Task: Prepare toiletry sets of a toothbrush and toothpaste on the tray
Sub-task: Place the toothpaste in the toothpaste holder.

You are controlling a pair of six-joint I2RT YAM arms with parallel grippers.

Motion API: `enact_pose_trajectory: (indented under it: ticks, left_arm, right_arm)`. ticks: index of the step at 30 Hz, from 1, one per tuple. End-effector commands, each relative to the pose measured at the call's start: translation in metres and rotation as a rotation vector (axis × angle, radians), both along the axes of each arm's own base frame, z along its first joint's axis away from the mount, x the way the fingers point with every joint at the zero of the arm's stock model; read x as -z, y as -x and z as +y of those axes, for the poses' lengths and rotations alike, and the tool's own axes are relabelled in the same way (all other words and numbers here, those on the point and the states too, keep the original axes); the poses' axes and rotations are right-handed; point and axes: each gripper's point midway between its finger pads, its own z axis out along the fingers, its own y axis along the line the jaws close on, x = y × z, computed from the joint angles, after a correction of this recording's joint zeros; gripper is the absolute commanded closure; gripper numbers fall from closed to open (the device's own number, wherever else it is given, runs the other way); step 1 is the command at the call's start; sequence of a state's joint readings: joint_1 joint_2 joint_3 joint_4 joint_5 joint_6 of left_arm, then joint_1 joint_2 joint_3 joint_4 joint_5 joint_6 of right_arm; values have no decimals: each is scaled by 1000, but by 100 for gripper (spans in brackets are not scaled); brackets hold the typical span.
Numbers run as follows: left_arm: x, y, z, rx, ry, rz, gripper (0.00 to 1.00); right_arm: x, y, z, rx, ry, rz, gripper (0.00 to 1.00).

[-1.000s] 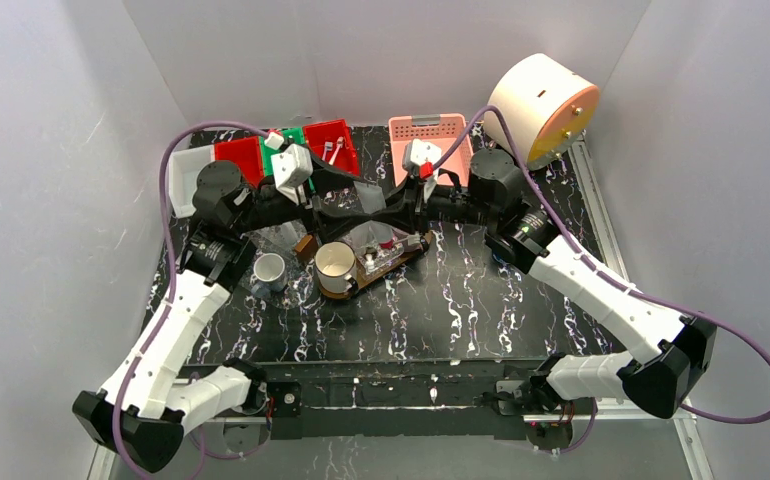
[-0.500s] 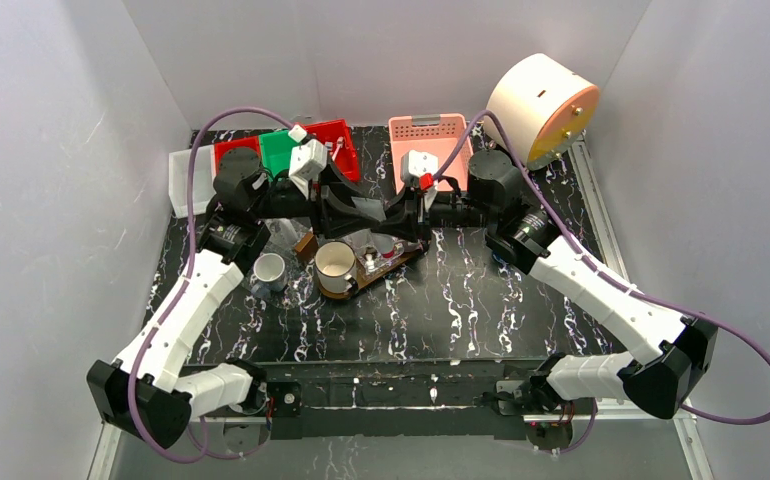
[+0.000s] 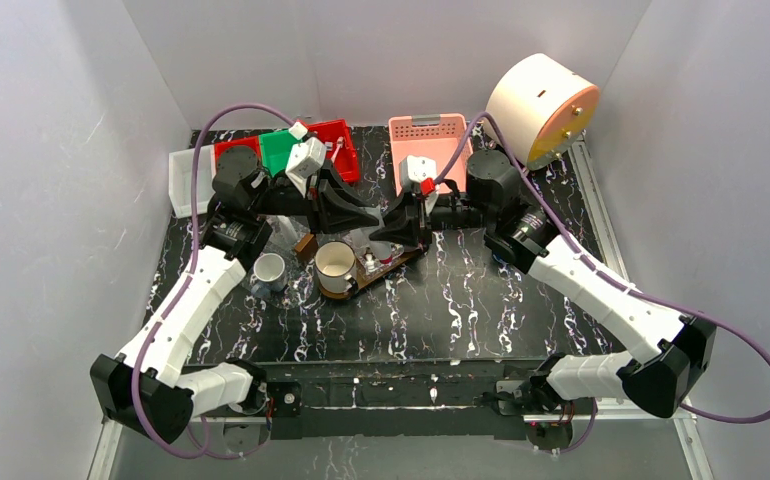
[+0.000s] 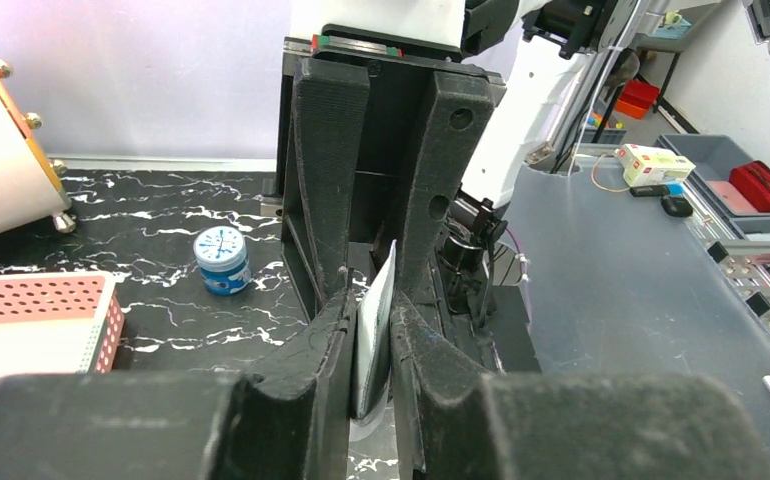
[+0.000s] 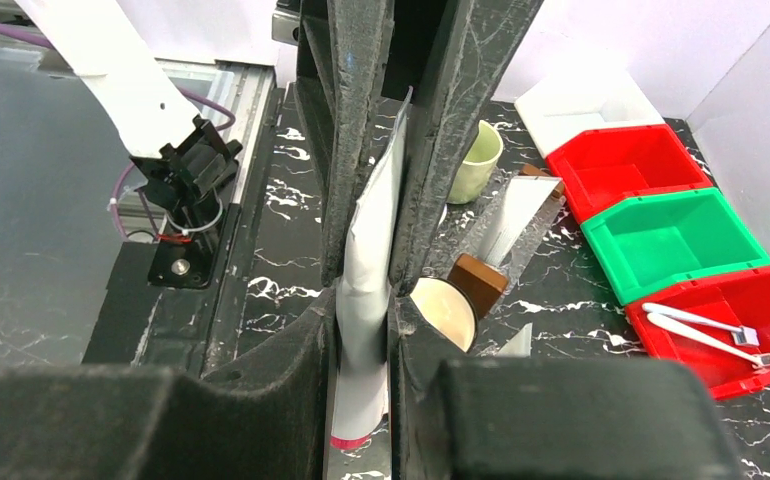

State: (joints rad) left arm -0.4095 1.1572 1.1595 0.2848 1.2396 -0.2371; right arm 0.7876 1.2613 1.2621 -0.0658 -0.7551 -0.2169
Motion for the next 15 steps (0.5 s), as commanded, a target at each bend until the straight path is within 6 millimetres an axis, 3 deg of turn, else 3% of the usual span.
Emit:
enact_pose_trajectory:
  ticks: [1, 3, 8, 15]
  left_arm:
    - [-11, 16, 3, 75, 2, -14, 97]
    - [-11, 17, 3, 80, 1, -14, 100]
    - [-18, 16, 5, 32, 10, -49, 100]
    - [-29, -11, 16, -223, -25, -147, 100]
  right_arm:
    - [-24, -7, 4, 11, -52, -68, 89]
    - [-24, -9, 4, 18, -51, -69, 86]
    - [-22, -13, 2, 49, -52, -78, 69]
    - [-22, -17, -6, 104, -56, -112, 36]
